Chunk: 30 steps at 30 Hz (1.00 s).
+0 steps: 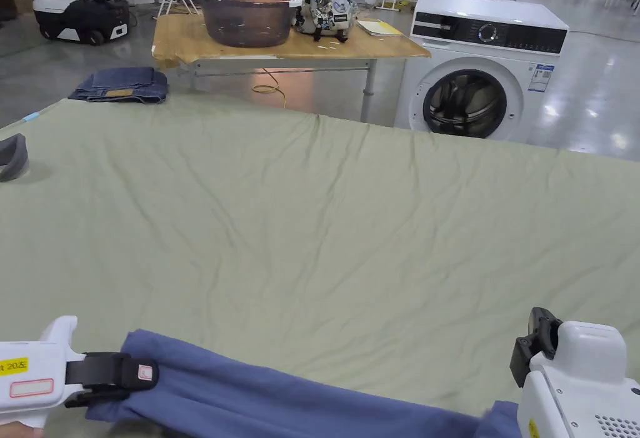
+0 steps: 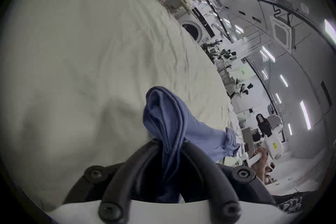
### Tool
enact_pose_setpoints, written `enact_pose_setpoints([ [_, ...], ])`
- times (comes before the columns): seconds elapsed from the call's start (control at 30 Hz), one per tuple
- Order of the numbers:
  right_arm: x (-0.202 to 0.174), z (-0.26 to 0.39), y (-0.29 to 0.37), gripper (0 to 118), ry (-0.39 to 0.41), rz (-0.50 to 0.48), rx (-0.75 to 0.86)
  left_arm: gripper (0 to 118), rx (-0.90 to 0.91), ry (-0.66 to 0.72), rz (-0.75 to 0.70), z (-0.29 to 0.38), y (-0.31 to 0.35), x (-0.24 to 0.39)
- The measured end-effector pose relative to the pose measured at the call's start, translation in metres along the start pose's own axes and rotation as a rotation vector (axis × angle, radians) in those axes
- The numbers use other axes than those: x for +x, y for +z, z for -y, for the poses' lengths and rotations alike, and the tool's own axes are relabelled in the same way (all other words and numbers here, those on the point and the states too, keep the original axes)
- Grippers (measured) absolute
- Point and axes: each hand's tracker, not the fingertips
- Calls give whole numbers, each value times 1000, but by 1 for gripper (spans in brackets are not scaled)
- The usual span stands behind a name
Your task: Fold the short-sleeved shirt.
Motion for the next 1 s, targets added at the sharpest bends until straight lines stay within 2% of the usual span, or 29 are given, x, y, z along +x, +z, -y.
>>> enact_pose_setpoints([
  [0.2, 2, -2, 0, 0, 8, 1, 0, 3, 24, -13, -105, -16, 33, 12],
  [0.33, 3, -2, -1, 0, 13, -2, -2, 3, 5, -5, -93, -13, 33, 34],
  [0.43, 3, -2, -1, 0, 13, -5, -6, 3, -13, 22, 15, -13, 27, 42],
  [0.5, 4, -1, -1, 0, 13, -7, -8, 3, -30, 19, 96, -2, 18, 68],
  [0.63, 7, -1, 1, 0, 11, -4, -9, 3, -79, 0, 176, 6, -9, 100],
  [0.73, 10, 0, 2, 0, 11, 1, -13, 3, -109, -24, 178, 14, -37, 126],
  [1.0, 19, 6, 4, 0, 3, 18, -34, 3, -270, -91, 25, 43, -146, 154],
])
